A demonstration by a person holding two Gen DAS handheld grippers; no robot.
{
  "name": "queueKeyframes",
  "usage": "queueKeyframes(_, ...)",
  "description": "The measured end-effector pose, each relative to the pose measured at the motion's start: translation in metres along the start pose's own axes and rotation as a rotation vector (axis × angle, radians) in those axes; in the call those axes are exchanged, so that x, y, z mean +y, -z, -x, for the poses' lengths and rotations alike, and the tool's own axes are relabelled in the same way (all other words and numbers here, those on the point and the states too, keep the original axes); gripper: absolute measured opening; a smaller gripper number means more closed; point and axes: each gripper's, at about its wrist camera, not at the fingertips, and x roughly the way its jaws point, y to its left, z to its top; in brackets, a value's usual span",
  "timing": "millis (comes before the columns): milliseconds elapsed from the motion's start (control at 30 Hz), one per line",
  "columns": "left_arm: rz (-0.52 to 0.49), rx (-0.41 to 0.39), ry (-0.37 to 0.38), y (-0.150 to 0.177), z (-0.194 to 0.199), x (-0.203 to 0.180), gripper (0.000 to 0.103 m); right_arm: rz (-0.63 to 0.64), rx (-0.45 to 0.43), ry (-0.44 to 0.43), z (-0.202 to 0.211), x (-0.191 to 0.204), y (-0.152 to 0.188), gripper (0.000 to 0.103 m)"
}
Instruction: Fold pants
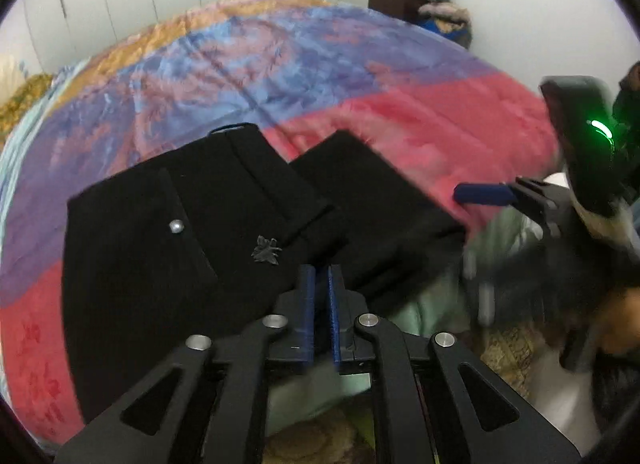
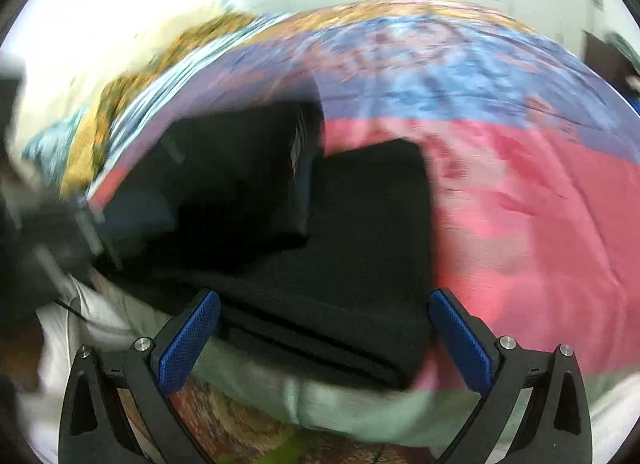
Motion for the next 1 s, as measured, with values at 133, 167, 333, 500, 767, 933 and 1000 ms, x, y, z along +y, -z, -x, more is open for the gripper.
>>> queueKeyframes(133, 0.095, -0.175, -0.017, 0.001, 0.066, 0.031, 0.074, -0.248, -0.132, -0.038, 0.027, -0.058, -0.005, 0.103)
queueKeyframes(167, 0.14, -0.197, -0.045, 0.001, 0.077, 0.048, 0.074, -0.299, -0.17, -0.09, 0.033, -0.068, -0.011, 0.103)
queueKeyframes(333, 0.427, -0.175, -0.25, 0.022, 0.063, 0.136, 0.036, -0.322, -0.15, -0.483, 0.026, -0.066, -0.057, 0.103)
queueKeyframes(500, 0.453, 0.014, -0.217, 0.056, -0.016, 0.151, 0.008, -0.132, 0.189, -0.566, -0.053, -0.026, -0.096, 0.102)
queueKeyframes(767, 0.429, -0.002, -0.207, 0.061, -0.019, 0.141, 0.008, 0.141, 0.373, -0.433, -0.12, 0.018, -0.111, 0.071)
queueKeyframes(933, 0.447, -0.015, -0.189, 0.05, -0.002, 0.146, 0.009, 0.211, 0.325, -0.363, -0.085, 0.031, -0.108, 0.024)
queueKeyframes(1000, 0.434, -0.061, -0.181, 0.036, 0.021, 0.138, 0.009, 0.163, 0.275, -0.437, -0.058, 0.023, -0.114, 0.019)
